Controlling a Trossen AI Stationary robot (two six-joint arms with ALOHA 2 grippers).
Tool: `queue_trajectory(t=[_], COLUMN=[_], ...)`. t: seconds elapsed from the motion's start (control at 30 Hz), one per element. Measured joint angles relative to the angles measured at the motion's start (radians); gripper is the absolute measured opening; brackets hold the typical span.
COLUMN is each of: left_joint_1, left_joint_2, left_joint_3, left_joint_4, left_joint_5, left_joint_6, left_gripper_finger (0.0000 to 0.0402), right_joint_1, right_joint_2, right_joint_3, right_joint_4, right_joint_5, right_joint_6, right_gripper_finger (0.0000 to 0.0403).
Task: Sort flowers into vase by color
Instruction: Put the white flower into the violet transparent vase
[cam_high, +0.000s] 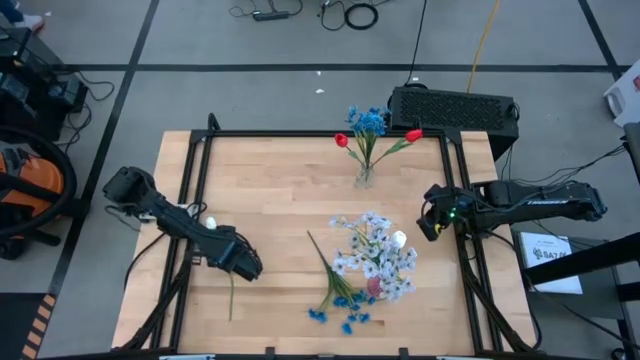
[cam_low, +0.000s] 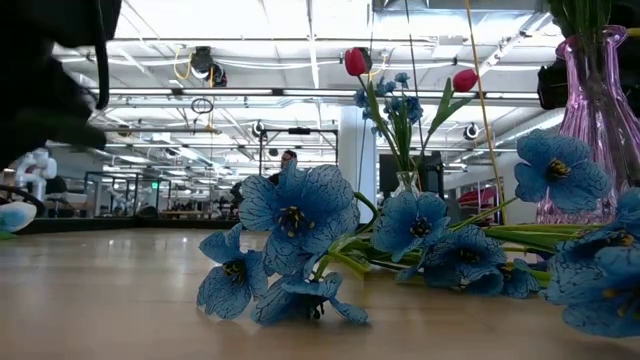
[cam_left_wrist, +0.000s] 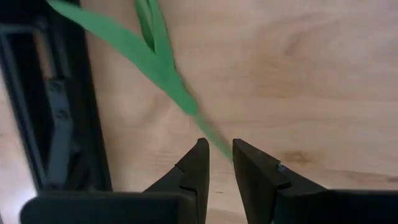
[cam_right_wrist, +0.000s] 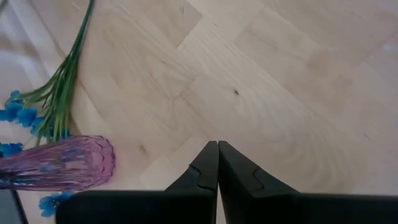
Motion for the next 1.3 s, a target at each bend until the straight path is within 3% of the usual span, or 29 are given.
queue_trajectory(t=[0.3,1.3], left_joint_1=[0.000,-0.050], left_joint_2=[-0.001,-0.033], left_joint_3=[-0.139,-0.113], left_joint_4=[0.212,0.184], left_joint_5=[0.050,0.099], left_joint_6=[-0.091,-0.294], left_gripper_finger=[0.0077,0.0077], right_joint_1=[0.000,0.000], right_joint_2=[0.000,0.001], right_joint_3=[0.000,0.000], right_joint_4=[0.049,0.065], right_joint_5=[0.000,0.004], right_joint_6=[0.025,-0.125], right_gripper_finger=[0.0000,0.0000])
